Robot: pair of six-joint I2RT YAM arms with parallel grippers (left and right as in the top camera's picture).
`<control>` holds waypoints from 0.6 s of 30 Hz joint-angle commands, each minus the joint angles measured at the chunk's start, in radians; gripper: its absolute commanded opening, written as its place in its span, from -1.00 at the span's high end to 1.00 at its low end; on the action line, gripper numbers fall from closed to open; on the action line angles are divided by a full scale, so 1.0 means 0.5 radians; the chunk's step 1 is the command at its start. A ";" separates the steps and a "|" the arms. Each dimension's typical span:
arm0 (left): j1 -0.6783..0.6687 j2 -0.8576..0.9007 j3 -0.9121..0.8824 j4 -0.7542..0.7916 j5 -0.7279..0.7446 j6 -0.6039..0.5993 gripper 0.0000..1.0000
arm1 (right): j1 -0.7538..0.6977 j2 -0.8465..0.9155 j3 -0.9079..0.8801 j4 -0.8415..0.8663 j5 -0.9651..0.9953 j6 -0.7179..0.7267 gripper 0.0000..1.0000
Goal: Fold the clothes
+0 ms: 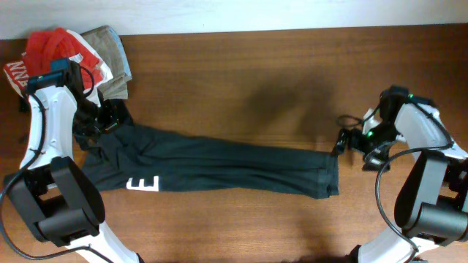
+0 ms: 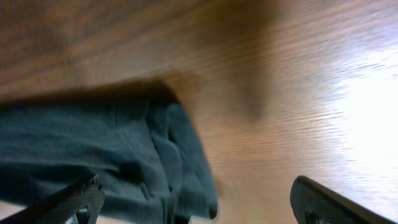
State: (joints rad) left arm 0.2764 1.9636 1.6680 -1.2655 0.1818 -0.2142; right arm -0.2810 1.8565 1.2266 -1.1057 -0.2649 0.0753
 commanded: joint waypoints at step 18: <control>0.001 -0.016 0.005 -0.008 -0.011 -0.003 -0.98 | 0.000 -0.001 -0.784 0.585 -0.757 -0.166 0.58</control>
State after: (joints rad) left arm 0.2764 1.9636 1.6680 -1.2682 0.1814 -0.2142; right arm -0.2848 1.8133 0.8711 -0.8314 -0.7052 -0.0586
